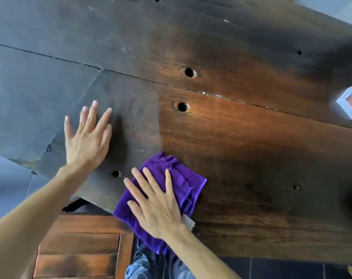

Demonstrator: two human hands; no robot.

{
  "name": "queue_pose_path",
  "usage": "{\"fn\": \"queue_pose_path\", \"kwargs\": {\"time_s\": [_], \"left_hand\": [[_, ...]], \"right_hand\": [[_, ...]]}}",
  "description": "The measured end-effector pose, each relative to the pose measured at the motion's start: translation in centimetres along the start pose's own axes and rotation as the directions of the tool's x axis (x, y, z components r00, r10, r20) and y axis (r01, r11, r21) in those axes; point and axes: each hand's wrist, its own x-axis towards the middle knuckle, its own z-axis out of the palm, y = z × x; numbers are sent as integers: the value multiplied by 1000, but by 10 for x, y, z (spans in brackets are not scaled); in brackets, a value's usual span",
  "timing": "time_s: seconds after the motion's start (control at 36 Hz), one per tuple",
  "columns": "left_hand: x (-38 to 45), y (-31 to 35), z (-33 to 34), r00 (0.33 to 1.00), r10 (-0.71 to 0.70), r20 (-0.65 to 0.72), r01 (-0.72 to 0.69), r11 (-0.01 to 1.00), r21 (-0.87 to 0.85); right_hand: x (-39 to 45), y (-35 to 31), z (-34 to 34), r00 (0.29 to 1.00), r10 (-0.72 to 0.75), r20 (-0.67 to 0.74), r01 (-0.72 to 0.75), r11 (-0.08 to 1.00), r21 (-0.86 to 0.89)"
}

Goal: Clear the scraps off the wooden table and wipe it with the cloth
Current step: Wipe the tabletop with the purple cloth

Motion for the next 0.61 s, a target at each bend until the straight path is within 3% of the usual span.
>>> {"fn": "queue_pose_path", "kwargs": {"time_s": [0.25,0.42,0.61], "left_hand": [[64,-64,-5,991,-136,11,135,991,20],[61,-63,1,992,-127,-23,128,991,39],[61,-62,-1,993,-120,-23,121,991,50]], "right_hand": [[115,48,-33,997,12,-79,-17,998,-59],[182,89,-64,998,-9,-70,1,994,-108],[253,121,-92,993,63,-97,-74,990,-120]]}}
